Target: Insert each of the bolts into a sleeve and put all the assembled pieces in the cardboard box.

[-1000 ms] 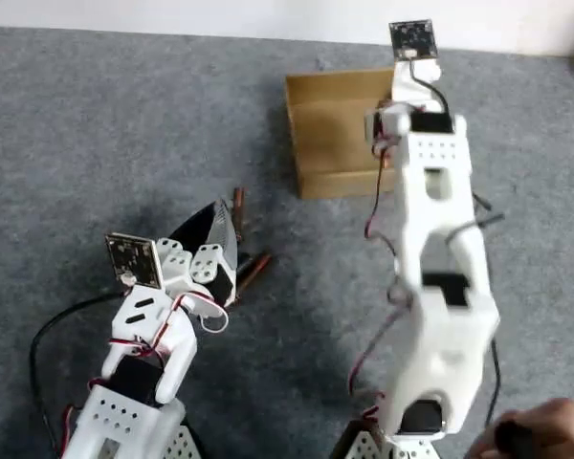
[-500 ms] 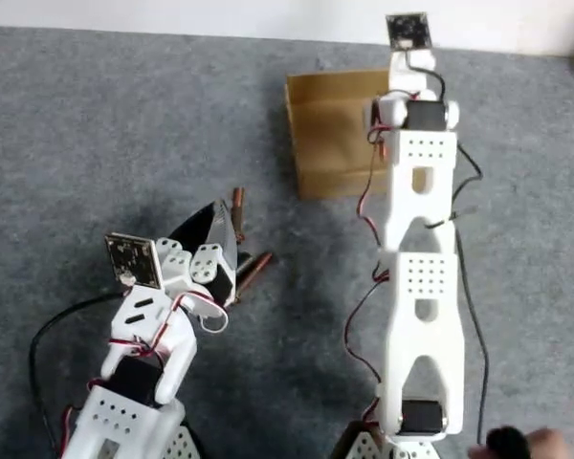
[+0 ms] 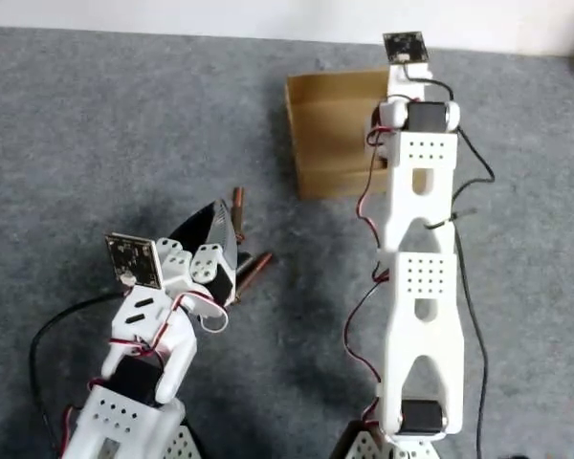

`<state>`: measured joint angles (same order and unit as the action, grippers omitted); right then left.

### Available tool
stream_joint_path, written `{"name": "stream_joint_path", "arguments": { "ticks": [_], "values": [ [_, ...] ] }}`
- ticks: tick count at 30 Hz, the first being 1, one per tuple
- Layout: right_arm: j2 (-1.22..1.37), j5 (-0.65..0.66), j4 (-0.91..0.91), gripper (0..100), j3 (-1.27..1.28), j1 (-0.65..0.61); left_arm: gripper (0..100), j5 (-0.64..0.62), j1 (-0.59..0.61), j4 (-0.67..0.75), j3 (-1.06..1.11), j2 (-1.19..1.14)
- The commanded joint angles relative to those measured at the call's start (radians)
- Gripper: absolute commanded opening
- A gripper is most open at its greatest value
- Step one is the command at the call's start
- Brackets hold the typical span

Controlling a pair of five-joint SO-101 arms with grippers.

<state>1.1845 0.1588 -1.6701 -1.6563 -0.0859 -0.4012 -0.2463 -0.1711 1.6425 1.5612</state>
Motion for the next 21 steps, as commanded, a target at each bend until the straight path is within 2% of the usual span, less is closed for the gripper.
{"name": "stream_joint_path", "arguments": {
  "ticks": [1, 8, 11, 14, 18, 21],
  "values": [
    [-0.127, 0.003, -0.076, 46.1, -0.117, 0.004, 1, 0.005, 0.001, 0.029, -0.004, 0.004],
    [-0.400, 0.003, -0.097, 46.1, -0.113, -0.008, 1, 0.040, 0.005, 0.029, -0.004, 0.004],
    [-0.575, 0.003, -0.097, 46.1, -0.027, -0.018, 1, 0.044, 0.005, 0.029, -0.004, 0.004],
    [-0.797, 0.003, -0.097, 46.1, 0.206, -0.047, 1, 0.044, 0.005, 0.029, -0.004, 0.004],
    [-1.179, -0.043, -0.096, 46.1, 0.657, -0.093, 1, 0.048, 0.004, -0.011, -0.010, 0.004],
    [-1.489, -0.078, -0.090, 46.1, 0.993, -0.131, 1, 0.120, 0.004, -0.018, -0.013, 0.005]
  ]
}}
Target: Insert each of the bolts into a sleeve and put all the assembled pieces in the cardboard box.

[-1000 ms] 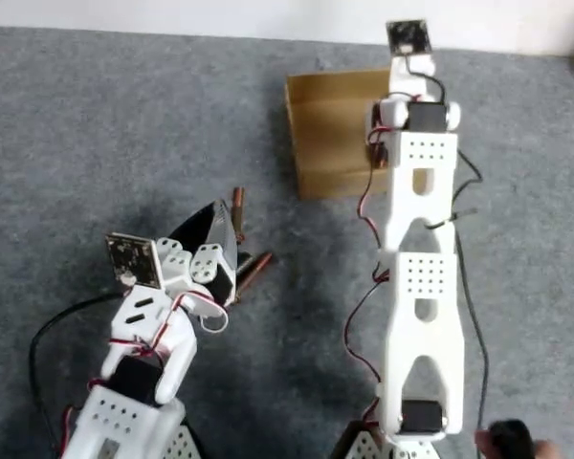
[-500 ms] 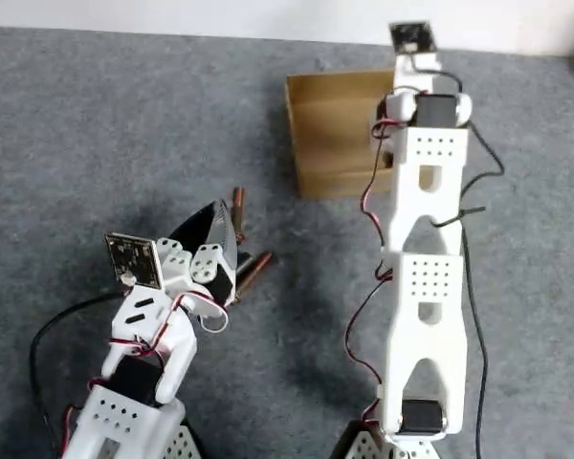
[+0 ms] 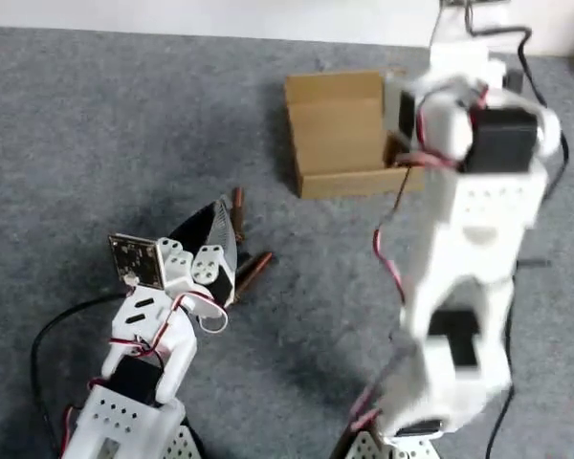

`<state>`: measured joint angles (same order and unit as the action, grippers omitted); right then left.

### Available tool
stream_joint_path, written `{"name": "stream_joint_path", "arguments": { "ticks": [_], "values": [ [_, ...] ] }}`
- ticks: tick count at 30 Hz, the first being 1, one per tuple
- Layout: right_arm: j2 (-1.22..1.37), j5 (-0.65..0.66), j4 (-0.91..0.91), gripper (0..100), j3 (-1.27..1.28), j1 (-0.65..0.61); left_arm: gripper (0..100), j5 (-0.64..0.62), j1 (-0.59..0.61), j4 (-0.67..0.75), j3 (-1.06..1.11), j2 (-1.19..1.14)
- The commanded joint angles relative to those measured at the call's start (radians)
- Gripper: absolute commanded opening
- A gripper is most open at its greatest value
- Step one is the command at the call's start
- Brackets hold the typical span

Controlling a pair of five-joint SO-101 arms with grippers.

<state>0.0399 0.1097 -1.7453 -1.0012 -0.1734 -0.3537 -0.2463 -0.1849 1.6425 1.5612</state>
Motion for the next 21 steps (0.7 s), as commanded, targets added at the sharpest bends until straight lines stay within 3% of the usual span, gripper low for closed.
{"name": "stream_joint_path", "arguments": {
  "ticks": [1, 9, 12, 16, 21],
  "values": [
    [-0.446, -0.021, -0.008, 46.1, 0.449, -0.056, 1, 0.104, 0.005, -0.005, -0.013, 0.005],
    [-1.087, -0.005, 0.180, 46.1, 1.356, -0.068, 1, 0.153, 0.012, -0.009, -0.031, 0.007],
    [-1.213, -0.005, 0.283, 46.1, 1.627, -0.065, 1, 0.152, 0.064, -0.147, -0.114, 0.007],
    [-1.262, -0.008, 0.418, 46.1, 1.721, -0.070, 1, 0.149, 0.153, -0.390, -0.257, 0.005],
    [-1.153, -0.011, 0.618, 46.1, 1.816, -0.131, 1, 0.150, 0.159, -0.433, -0.286, 0.005]
  ]
}}
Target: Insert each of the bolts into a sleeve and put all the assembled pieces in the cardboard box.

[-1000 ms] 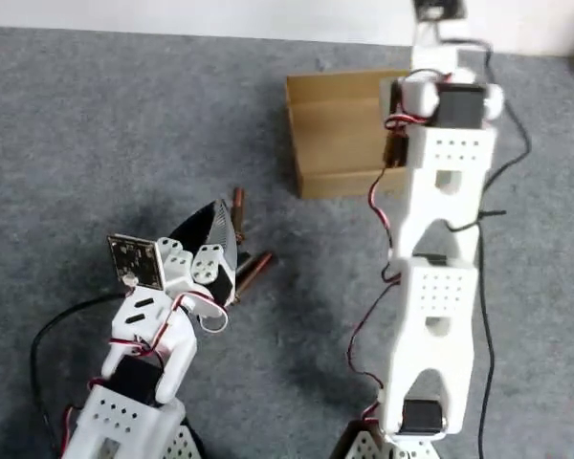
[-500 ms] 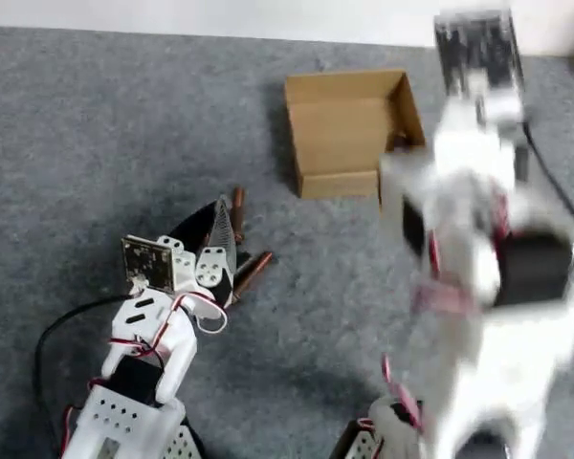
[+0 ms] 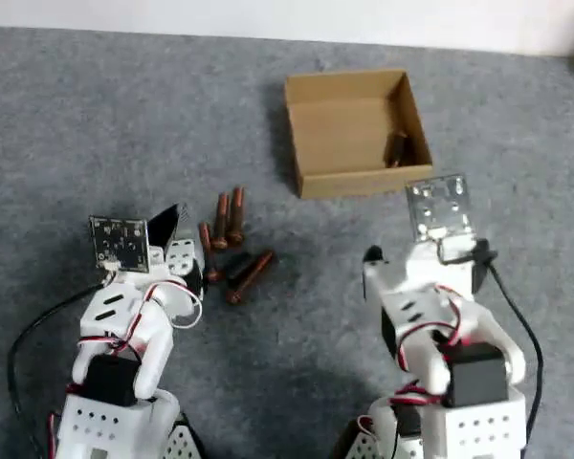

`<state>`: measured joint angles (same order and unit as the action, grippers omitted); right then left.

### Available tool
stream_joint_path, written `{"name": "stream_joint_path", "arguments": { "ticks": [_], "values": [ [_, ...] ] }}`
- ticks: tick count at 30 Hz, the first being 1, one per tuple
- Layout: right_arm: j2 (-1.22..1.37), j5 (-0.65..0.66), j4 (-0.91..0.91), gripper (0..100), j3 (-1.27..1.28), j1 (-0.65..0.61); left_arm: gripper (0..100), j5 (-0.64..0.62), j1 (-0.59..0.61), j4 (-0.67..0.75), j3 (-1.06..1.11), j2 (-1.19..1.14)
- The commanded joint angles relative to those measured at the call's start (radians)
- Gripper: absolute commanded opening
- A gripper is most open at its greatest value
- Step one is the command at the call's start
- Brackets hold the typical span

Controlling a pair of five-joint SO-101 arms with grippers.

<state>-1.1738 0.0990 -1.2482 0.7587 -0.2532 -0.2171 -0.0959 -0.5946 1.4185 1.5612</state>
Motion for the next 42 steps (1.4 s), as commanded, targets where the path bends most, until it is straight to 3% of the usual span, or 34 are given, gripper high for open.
{"name": "stream_joint_path", "arguments": {
  "ticks": [1, 7, 15, 18, 23, 29, 34, 37, 42],
  "values": [
    [0.097, 0.000, 0.165, 46.1, 0.099, -0.071, 1, 0.014, 0.008, -0.025, -0.062, 0.005],
    [0.217, -0.002, 0.467, 46.1, 0.375, -0.159, 1, 0.011, -0.004, -0.020, -0.073, -0.102],
    [0.077, -0.002, 0.516, 46.1, 0.539, -0.131, 1, 0.015, -0.025, -0.026, -0.440, -0.806],
    [-0.015, -0.002, 0.536, 46.1, 0.587, -0.127, 1, 0.009, 0.024, -0.143, -0.636, -1.024],
    [-0.156, 0.002, 0.593, 46.1, 0.700, -0.127, 1, -0.046, -0.024, -0.506, -0.923, -1.237],
    [-0.229, 0.000, 0.593, 46.1, 0.736, -0.127, 1, -0.052, -0.044, -0.660, -0.946, -1.337],
    [-0.229, 0.000, 0.591, 46.1, 0.733, -0.131, 1, -0.055, 0.021, -0.585, -0.889, -1.337],
    [-0.228, 0.000, 0.588, 46.1, 0.736, -0.140, 1, -0.126, 0.071, -0.542, -0.875, -1.336],
    [-0.228, 0.014, 0.588, 46.1, 0.782, -0.311, 1, -0.190, 0.147, -0.572, -0.892, -1.311]
  ]
}}
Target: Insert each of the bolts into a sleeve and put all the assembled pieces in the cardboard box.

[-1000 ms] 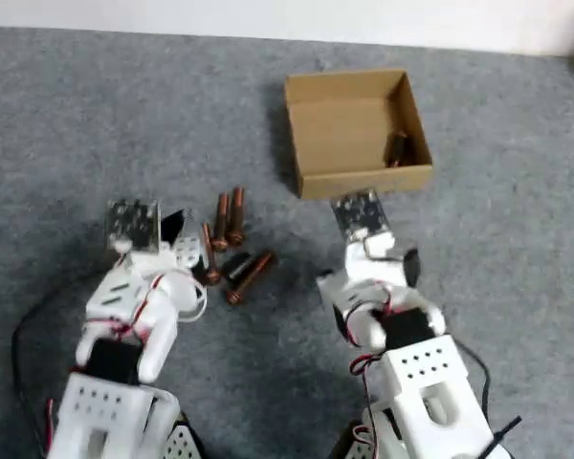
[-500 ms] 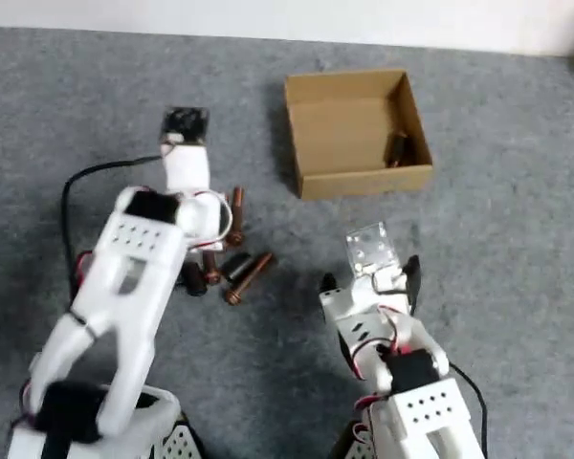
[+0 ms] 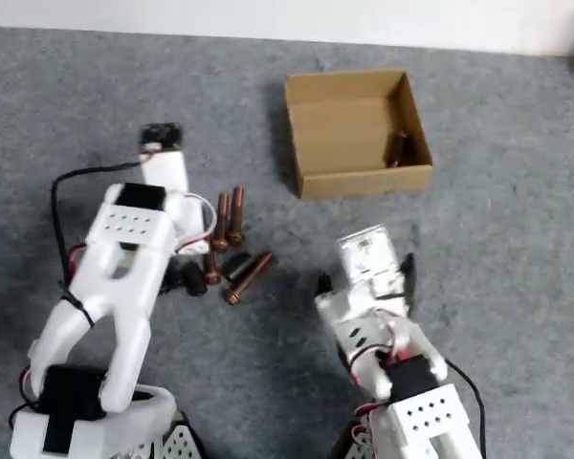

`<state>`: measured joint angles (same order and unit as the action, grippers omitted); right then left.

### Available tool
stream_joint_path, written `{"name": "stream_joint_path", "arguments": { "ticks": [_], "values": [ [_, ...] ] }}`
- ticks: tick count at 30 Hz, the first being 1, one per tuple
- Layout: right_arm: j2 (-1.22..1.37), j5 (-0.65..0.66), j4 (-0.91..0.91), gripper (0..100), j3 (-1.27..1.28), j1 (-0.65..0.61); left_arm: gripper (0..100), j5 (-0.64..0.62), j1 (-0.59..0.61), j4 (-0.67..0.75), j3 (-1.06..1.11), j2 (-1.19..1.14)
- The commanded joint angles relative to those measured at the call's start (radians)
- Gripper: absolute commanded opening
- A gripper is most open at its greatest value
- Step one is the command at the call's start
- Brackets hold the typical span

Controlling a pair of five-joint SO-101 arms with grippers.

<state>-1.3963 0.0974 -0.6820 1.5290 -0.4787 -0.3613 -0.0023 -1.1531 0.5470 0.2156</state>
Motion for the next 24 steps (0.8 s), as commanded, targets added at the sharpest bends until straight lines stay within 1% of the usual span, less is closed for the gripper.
{"name": "stream_joint_path", "arguments": {
  "ticks": [1, 3, 7, 10, 13, 17, 18, 19, 22, 23, 24],
  "values": [
    [-0.005, 0.041, 0.022, 46.1, 0.021, -0.107, 1, -0.058, 0.061, -0.026, -0.022, 0.058],
    [-0.005, 0.100, 0.022, 46.1, 0.024, -0.131, 1, -0.086, 0.073, -0.046, -0.021, 0.105],
    [-0.004, 0.147, 0.021, 46.1, 0.031, -0.171, 1, -0.100, 0.107, -0.040, 0.044, 0.203],
    [-0.004, 0.210, -0.022, 46.1, 0.024, -0.194, 1, -0.100, 0.134, 0.025, 0.107, 0.268],
    [-0.002, 0.216, -0.062, 46.1, -0.002, -0.194, 1, -0.100, 0.160, 0.091, 0.170, 0.323],
    [-0.002, 0.213, -0.065, 46.1, -0.059, -0.194, 1, -0.100, 0.180, 0.114, 0.216, 0.389],
    [-0.002, 0.201, -0.065, 46.1, -0.062, -0.193, 1, -0.100, 0.185, 0.123, 0.223, 0.400],
    [-0.002, 0.161, -0.065, 46.1, -0.065, -0.189, 1, -0.100, 0.193, 0.137, 0.232, 0.406],
    [-0.005, -0.025, -0.050, 46.1, -0.079, -0.193, 1, -0.100, 0.205, 0.170, 0.255, 0.417],
    [-0.004, -0.069, -0.025, 46.1, -0.102, -0.197, 1, -0.100, 0.205, 0.172, 0.257, 0.417],
    [-0.004, -0.086, 0.005, 46.1, -0.124, -0.208, 1, -0.100, 0.205, 0.170, 0.257, 0.417]
  ]
}}
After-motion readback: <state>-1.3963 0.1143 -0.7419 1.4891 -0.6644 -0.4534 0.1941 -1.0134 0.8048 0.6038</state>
